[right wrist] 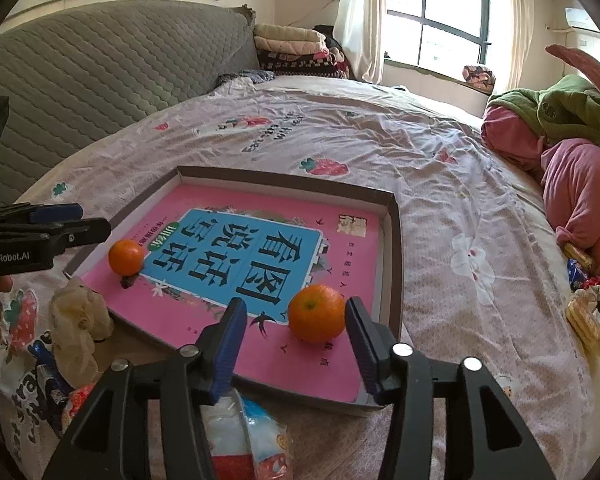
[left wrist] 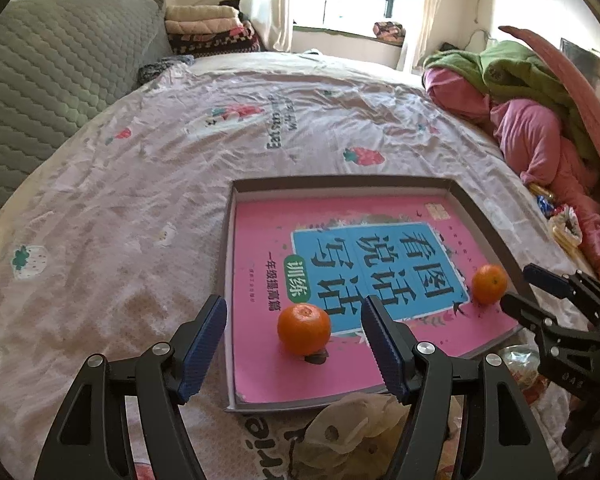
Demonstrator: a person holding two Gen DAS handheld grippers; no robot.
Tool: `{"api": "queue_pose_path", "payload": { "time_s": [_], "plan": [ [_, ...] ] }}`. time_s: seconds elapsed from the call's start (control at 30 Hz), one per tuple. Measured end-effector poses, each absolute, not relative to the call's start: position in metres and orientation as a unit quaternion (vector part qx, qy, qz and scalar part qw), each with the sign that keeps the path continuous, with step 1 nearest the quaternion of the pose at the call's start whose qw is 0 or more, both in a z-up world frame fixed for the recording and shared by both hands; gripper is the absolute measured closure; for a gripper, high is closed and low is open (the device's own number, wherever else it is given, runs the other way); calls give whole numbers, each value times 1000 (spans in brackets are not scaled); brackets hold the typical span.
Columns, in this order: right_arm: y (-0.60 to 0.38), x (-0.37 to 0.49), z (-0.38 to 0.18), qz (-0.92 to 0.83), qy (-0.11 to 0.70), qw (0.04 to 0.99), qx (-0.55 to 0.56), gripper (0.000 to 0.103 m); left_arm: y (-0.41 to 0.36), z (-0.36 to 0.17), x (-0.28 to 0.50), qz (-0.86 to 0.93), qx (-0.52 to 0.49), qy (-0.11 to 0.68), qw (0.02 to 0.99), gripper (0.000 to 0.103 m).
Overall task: Organize objects
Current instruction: 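Lower the mandarins onto the book and open both tools, then pull both open tools back from the tray toward the remaining objects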
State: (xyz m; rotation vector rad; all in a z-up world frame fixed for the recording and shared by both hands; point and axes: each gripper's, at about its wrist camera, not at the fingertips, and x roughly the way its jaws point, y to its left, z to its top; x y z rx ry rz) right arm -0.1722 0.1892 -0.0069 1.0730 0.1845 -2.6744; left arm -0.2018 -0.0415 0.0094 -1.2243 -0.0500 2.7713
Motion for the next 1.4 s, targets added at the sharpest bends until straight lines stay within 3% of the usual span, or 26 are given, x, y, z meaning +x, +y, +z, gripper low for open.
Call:
{"api": "queue_pose_path", "payload": {
  "time_s": [1.4],
  "plan": [
    [175,-140,16,-929,79,152,327,44,-46,23,-163,920,-388,-33,44,32]
  ]
}}
